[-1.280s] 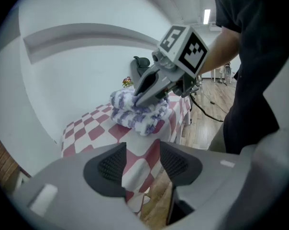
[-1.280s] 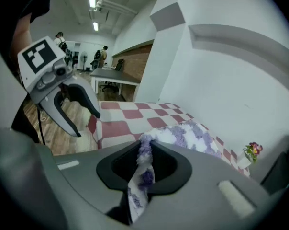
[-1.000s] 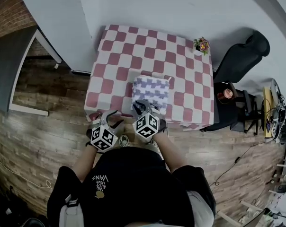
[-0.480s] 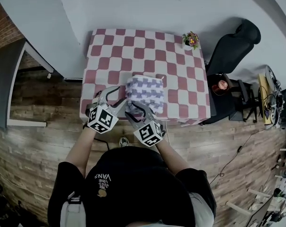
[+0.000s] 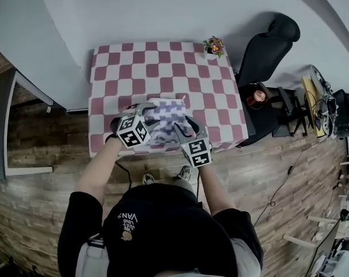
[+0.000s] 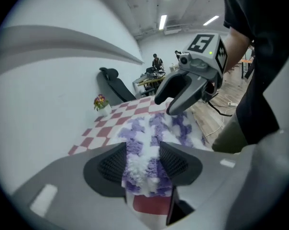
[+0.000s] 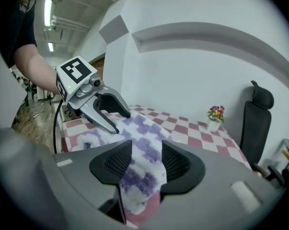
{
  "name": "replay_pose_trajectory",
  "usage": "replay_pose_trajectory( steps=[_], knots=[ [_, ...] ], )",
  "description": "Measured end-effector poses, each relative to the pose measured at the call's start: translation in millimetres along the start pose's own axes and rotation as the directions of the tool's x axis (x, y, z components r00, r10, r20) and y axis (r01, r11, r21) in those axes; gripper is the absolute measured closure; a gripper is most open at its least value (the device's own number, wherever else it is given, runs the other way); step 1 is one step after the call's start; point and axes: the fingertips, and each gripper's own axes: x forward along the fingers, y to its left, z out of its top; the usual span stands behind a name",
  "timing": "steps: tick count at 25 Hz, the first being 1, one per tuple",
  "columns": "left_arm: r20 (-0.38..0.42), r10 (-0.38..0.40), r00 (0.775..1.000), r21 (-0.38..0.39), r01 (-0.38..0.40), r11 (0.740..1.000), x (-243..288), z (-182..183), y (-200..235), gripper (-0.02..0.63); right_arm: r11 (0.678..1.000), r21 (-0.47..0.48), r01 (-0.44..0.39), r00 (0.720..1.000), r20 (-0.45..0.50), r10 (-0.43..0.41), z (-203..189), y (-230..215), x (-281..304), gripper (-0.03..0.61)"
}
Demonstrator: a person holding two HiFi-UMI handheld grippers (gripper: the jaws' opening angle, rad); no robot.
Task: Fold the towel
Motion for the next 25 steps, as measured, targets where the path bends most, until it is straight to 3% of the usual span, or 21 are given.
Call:
replay_pose_trajectory(
  steps=[3,6,9,13,19,23,25],
  knots=[
    [-0.026,-0.071,0.997,-0.108,0.068,0.992,14,-29,-6,0.417,0.999,0.021,-0.037,0.996,-0.084,0.038,-32,13,6,0.391],
    [0.028,-0.099,0.995,-0.231,0.103,0.968,16,-46,-2,0.413,0.998,0.028,-0.052,0.994,-0.091,0.055,-48,24,7,0.391],
    [0.075,-0.092,0.993,-0.296,0.110,0.949,23,-58,-1,0.413,0.998,0.038,-0.046,0.994,-0.100,0.049,-52,24,14,0.391],
    [0.066,-0.071,0.995,-0.298,0.088,0.950,19,-53,1,0.413,0.998,0.042,-0.052,0.992,-0.116,0.056,-47,20,13,0.388],
    [0.053,0.019,0.998,-0.232,-0.006,0.973,-25,-30,-15,0.413,0.991,0.132,-0.007,1.000,0.019,0.004,-21,4,-27,0.388],
    [-0.014,0.064,0.998,-0.256,-0.066,0.965,-36,-38,-47,0.413,0.985,0.170,-0.018,0.997,0.082,0.004,-14,-2,-55,0.388],
    [-0.060,0.109,0.992,-0.307,-0.122,0.944,-36,-47,-58,0.413,0.984,0.177,-0.031,0.996,0.092,0.015,-18,-2,-68,0.388]
  ],
)
